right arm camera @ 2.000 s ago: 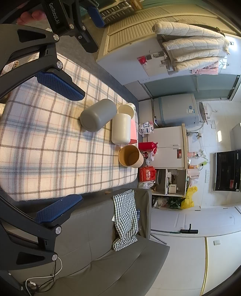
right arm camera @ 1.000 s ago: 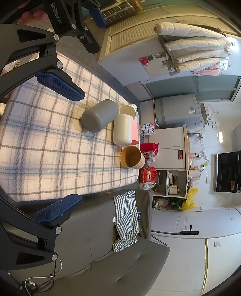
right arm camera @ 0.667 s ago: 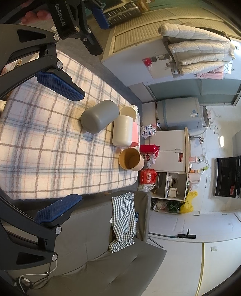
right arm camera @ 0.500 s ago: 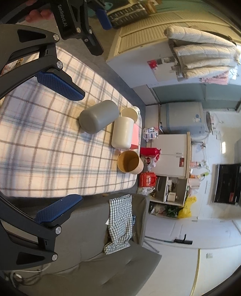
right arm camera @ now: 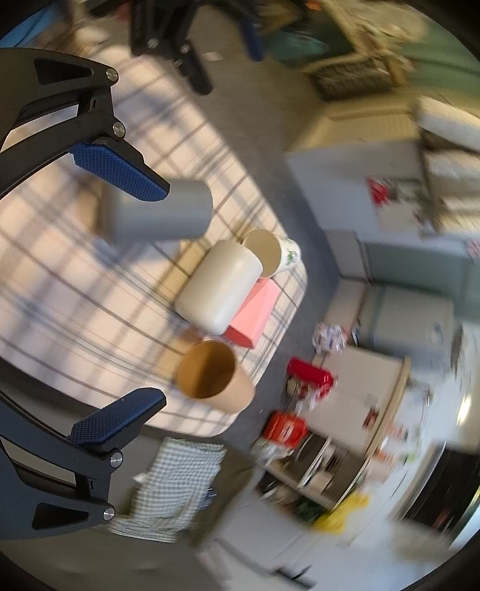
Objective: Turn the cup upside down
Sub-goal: 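Reach the right gripper to the large white cup and close on it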
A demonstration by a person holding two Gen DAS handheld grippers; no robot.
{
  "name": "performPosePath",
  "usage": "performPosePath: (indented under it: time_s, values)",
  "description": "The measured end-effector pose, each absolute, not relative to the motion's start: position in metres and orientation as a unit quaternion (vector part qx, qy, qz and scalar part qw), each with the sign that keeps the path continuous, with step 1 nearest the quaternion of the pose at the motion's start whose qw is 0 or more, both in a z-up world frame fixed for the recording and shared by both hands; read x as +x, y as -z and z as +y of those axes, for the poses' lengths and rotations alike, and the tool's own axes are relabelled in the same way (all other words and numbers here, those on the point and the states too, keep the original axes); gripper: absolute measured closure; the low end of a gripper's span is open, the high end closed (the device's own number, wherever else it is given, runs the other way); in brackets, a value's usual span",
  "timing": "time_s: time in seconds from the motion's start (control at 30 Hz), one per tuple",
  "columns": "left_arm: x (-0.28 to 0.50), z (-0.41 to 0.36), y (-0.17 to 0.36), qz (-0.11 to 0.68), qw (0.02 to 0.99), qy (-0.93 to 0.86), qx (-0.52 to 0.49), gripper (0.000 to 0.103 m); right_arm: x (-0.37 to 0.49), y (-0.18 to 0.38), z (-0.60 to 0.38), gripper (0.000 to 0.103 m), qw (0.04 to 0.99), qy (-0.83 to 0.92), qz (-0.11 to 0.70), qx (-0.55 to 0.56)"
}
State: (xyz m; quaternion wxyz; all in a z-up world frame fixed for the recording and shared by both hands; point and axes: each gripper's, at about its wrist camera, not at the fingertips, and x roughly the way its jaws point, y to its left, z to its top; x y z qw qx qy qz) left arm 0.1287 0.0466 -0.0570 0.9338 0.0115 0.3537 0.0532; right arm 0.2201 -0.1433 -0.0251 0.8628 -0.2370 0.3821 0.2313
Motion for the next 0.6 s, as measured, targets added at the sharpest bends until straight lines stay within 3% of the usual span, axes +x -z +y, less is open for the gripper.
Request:
performPosePath:
  time_s: [0.33, 0.47, 0.6]
  values:
    - [0.174, 0.057, 0.099, 0.376, 0.924, -0.065, 0.023, 0.000, 0.302, 0.079, -0.105, 0.002, 0.782, -0.304, 0.408, -0.359]
    - [0.178, 0.057, 0.112, 0.383, 0.921, -0.067, 0.025, 0.000, 0.305, 0.099, -0.095, 0.013, 0.762, -0.305, 0.409, -0.398]
    - [0.179, 0.055, 0.118, 0.388, 0.919, -0.062, 0.030, 0.000, 0.308, 0.113, -0.092, 0.014, 0.753, -0.302, 0.407, -0.420]
